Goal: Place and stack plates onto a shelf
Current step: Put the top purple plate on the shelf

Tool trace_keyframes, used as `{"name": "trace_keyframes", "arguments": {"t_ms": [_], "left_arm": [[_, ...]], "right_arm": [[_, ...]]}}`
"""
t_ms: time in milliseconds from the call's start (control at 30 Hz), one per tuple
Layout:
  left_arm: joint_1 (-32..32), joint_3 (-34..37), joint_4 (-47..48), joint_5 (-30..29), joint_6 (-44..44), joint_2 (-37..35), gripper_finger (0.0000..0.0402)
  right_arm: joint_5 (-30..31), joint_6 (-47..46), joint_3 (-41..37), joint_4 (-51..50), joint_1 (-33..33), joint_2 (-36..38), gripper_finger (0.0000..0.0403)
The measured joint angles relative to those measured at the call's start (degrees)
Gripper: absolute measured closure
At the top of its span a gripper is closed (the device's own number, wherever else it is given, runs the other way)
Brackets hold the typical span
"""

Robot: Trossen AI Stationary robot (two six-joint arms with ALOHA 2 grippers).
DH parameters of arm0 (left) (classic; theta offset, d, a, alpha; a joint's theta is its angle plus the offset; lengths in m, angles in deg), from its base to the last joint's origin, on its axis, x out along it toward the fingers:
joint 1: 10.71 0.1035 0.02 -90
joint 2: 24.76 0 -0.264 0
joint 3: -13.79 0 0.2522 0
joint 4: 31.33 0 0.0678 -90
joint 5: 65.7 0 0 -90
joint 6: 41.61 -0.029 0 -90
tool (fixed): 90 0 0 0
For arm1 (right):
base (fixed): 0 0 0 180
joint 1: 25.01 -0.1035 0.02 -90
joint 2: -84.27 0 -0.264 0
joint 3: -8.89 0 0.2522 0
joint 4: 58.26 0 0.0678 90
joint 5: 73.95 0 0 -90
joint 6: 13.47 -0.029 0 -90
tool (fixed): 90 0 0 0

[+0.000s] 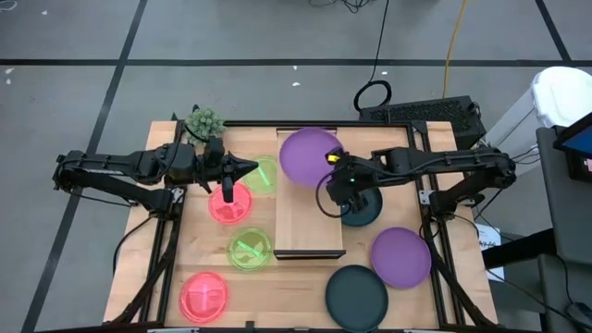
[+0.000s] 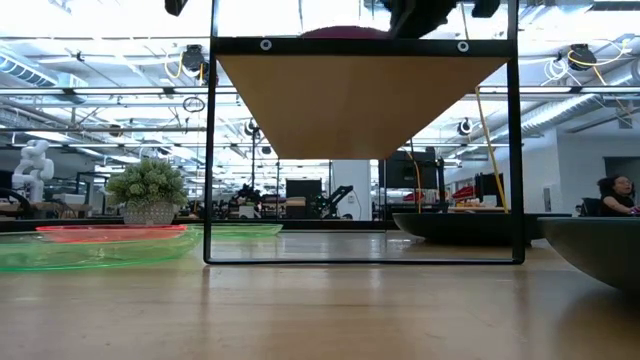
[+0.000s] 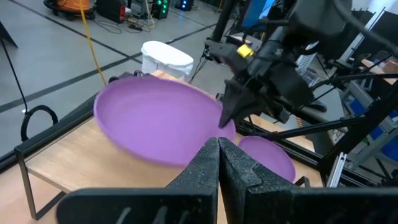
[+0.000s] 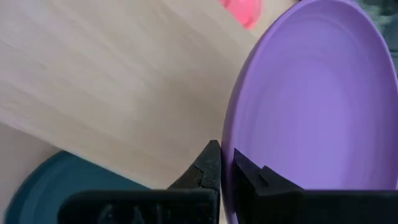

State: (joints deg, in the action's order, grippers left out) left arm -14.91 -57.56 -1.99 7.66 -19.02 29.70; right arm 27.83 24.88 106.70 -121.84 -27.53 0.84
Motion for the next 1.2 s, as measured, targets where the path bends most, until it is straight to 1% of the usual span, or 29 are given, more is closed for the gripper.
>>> {"name": "trace_keyframes", "arguments": {"t_ms": [233,367,467,633,1000,1200], "left_arm": [[0.00,0.00,0.98,0.00,1.13,0.00,0.0398],[0.00,0.00,1.04,0.00,1.61,-0.02,0.0398],[0.00,0.00,1.04,0.00,1.70,-0.02,0.0398],[0.00,0.00,1.04,0.00,1.70,-0.02,0.0398],[0.00,0.00,1.40,-0.43,1.46,-0.02,0.0398],[0.00,0.00,1.39,-1.16,1.64,-0.02,0.0398]], "right_arm": [[-0.04,3.19,0.00,1.76,0.49,-3.41,0.0403],[-0.06,3.32,0.00,2.70,1.46,-4.50,0.0403],[-0.34,3.32,0.00,2.81,2.63,-4.59,0.0403],[-3.07,3.09,0.00,2.90,4.98,-4.55,0.0403],[-3.14,3.25,-0.03,3.62,7.50,-4.50,0.0403],[-3.02,2.36,-2.76,8.03,7.52,-4.62,0.0403]]}}
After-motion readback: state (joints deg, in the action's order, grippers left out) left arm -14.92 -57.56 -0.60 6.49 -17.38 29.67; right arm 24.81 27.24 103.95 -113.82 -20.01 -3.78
